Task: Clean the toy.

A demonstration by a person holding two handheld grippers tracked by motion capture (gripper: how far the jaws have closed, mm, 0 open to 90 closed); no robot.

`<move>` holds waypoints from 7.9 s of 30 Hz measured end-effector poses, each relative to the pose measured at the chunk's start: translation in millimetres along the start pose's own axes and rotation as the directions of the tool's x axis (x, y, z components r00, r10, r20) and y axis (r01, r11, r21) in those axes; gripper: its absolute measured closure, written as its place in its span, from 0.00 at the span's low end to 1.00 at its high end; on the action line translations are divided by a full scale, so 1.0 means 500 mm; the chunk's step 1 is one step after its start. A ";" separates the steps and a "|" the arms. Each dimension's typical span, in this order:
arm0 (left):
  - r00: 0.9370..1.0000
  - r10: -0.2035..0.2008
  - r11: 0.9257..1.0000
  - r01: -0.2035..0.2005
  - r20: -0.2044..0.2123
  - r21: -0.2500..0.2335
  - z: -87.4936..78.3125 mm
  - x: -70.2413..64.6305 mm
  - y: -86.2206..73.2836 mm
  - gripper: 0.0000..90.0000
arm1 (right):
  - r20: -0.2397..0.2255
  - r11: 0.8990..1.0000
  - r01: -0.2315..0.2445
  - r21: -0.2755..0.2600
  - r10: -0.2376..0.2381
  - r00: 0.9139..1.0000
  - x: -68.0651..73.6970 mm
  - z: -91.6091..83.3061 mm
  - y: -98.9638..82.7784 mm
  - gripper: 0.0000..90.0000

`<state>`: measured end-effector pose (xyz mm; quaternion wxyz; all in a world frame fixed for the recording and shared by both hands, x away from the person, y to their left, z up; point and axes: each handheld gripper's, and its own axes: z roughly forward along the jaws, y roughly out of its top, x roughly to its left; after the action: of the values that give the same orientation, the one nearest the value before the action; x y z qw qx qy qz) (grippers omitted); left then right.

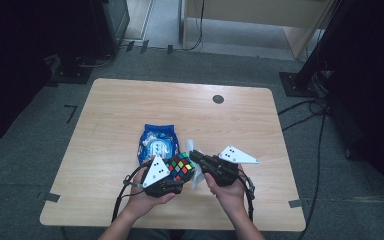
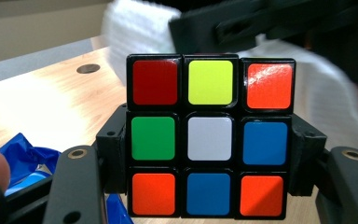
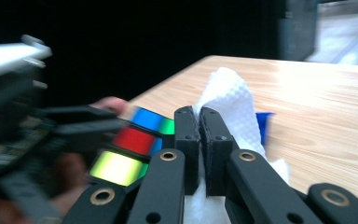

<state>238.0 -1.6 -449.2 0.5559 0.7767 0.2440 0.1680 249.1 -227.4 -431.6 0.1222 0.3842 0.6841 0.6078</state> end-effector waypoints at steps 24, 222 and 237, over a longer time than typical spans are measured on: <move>1.000 0.015 1.000 -0.015 0.024 0.003 0.015 -0.013 -0.005 0.38 | -0.112 0.999 0.028 -0.035 -0.032 0.993 0.051 -0.003 0.011 0.98; 0.988 -0.034 0.999 0.027 -0.154 -0.042 0.001 0.014 -0.015 0.38 | -0.078 0.796 -0.599 0.093 0.605 0.792 -0.006 0.058 -0.036 0.29; 0.993 -0.062 0.998 0.060 -0.104 -0.027 0.012 0.017 -0.026 0.37 | 0.034 0.926 -0.376 0.025 0.375 0.926 0.025 0.043 -0.018 0.38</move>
<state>245.7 1.9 -463.8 0.5563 0.7524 0.2944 0.1942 251.0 -202.9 -441.4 0.0076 0.5185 0.6056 0.6036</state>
